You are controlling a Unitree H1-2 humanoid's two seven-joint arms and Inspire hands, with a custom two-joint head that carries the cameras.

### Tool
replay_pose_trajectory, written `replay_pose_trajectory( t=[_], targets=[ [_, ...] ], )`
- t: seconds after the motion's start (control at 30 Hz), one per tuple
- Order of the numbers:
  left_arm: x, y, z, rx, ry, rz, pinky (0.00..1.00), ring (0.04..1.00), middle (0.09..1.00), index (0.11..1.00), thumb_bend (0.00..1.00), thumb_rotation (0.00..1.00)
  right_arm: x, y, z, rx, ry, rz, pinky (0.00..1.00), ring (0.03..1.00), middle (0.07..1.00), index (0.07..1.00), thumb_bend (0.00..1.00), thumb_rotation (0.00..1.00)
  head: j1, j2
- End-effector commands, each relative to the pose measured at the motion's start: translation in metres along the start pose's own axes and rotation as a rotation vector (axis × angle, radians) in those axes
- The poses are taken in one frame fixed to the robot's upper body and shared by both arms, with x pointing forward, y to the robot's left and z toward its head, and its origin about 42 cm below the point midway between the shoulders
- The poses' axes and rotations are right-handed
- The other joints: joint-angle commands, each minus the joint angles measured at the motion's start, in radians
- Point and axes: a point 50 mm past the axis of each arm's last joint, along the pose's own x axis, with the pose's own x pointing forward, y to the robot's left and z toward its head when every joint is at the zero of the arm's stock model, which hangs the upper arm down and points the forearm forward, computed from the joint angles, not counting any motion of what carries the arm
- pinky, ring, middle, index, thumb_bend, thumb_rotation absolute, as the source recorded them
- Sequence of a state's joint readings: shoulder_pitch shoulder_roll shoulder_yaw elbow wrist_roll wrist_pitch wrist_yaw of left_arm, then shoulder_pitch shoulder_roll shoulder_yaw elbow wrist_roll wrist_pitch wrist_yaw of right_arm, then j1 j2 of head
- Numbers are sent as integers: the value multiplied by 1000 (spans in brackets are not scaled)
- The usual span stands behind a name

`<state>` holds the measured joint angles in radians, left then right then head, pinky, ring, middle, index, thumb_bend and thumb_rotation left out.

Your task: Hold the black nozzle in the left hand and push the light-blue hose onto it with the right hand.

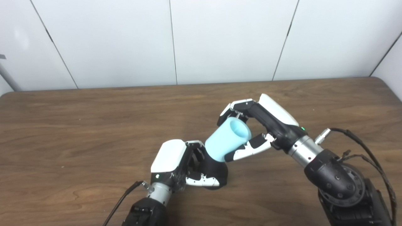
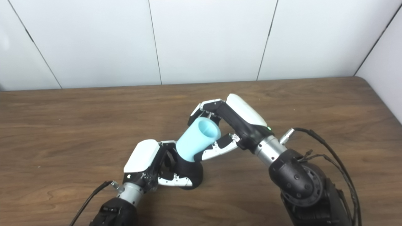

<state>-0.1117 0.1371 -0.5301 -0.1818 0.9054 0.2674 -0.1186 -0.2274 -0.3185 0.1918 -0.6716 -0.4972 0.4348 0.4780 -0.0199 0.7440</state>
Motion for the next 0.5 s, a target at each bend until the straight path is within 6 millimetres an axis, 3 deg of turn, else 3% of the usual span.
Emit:
replay_pose_trajectory(
  t=[0.0,0.3,0.47],
  targets=[
    [-22,-42,-18,-1,116,-230,422,439,521,474,501,0,2,-8,8,1,-37,-29,373,383,494,533,497,0,-1,2],
    [-23,-44,-17,12,108,-227,338,394,451,510,501,0,2,-5,5,22,-21,-10,368,393,499,518,498,0,4,6],
    [-24,-42,-17,2,110,-232,363,409,465,504,503,0,5,0,5,15,-25,1,366,396,500,515,499,0,3,8]
  ],
)
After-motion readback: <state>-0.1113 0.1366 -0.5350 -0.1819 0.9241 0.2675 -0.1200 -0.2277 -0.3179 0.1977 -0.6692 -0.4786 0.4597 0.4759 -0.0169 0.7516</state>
